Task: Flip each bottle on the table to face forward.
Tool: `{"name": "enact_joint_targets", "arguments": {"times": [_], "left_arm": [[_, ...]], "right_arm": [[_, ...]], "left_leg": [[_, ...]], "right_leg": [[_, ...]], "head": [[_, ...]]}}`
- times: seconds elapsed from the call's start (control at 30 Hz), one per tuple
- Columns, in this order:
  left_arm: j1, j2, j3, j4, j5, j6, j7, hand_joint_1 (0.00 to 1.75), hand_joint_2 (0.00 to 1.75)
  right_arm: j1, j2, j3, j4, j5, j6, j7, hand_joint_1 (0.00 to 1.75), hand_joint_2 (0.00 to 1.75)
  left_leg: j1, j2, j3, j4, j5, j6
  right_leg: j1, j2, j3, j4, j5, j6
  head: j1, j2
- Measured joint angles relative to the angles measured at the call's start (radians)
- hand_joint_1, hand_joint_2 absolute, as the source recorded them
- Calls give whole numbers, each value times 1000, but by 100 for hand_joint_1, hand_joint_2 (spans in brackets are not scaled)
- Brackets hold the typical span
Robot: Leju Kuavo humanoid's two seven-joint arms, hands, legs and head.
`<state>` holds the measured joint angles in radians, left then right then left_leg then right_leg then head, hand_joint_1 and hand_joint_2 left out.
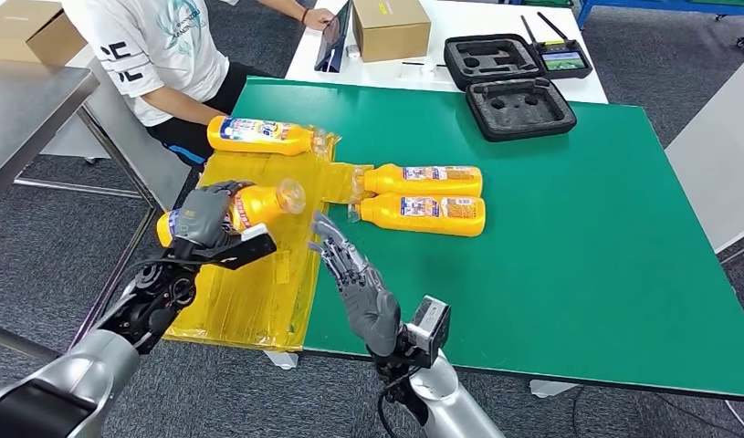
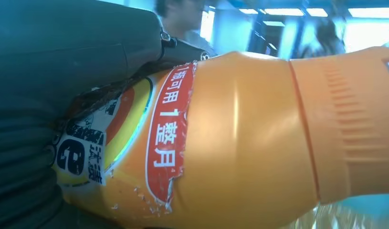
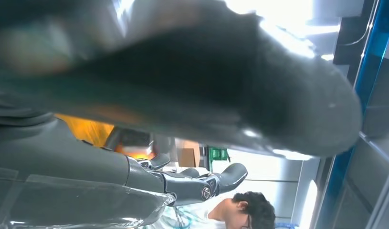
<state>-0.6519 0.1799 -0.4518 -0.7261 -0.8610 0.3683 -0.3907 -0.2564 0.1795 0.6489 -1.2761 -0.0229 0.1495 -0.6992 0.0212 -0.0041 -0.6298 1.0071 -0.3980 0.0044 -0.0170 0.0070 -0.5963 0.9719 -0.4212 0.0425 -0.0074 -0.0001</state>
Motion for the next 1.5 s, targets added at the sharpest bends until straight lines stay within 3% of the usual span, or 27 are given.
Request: {"name": "enact_joint_targets", "arguments": {"times": [0.17,0.37,0.67,0.8,0.83,0.9,0.97,1.0,1.03,1.13,1.5], "left_arm": [[-68,2,-94,92,-86,-100,25,175,175],[-97,-9,-181,167,-140,-222,46,175,175],[-159,-35,-230,259,-112,-454,24,175,175],[-183,-39,-234,285,-103,-495,25,175,175],[-186,-39,-235,290,-103,-500,29,165,175],[-191,-41,-238,298,-102,-507,36,126,175],[-194,-43,-239,305,-98,-519,38,51,175],[-195,-44,-240,308,-95,-527,38,27,175],[-196,-45,-241,311,-91,-534,37,3,131],[-200,-49,-242,319,-77,-561,26,0,0],[-201,-57,-227,337,12,-646,-47,0,0]], "right_arm": [[-1,10,0,21,2,20,0,0,0],[-5,17,0,51,8,22,0,0,0],[-10,18,0,88,20,8,0,0,0],[-11,19,0,99,22,4,0,0,0],[-11,19,0,102,23,4,0,0,0],[-11,19,0,106,23,3,0,0,0],[-11,19,0,112,23,2,0,0,0],[-11,19,0,114,23,2,0,0,0],[-11,19,0,117,23,1,0,0,0],[-12,21,0,125,24,-2,0,0,0],[-31,35,0,175,28,-12,0,0,0]], "left_leg": [[0,0,0,0,0,0],[0,0,0,0,0,0],[0,0,0,0,0,0],[0,0,0,0,0,0],[0,0,0,0,0,0],[0,0,0,0,0,0],[0,0,0,0,0,0],[0,0,0,0,0,0],[0,0,0,0,0,0],[0,0,0,0,0,0],[0,0,1,0,0,0]], "right_leg": [[0,0,0,0,0,0],[0,0,0,0,0,0],[0,0,0,0,0,0],[0,0,0,0,0,0],[0,0,0,0,0,0],[0,0,0,0,0,0],[0,0,0,0,0,0],[0,0,0,0,0,0],[0,0,0,0,0,0],[0,0,0,0,0,0],[0,0,2,0,0,0]], "head": [[0,0],[0,0],[0,0],[0,0],[0,0],[0,0],[0,0],[0,0],[0,0],[0,0],[0,0]]}}
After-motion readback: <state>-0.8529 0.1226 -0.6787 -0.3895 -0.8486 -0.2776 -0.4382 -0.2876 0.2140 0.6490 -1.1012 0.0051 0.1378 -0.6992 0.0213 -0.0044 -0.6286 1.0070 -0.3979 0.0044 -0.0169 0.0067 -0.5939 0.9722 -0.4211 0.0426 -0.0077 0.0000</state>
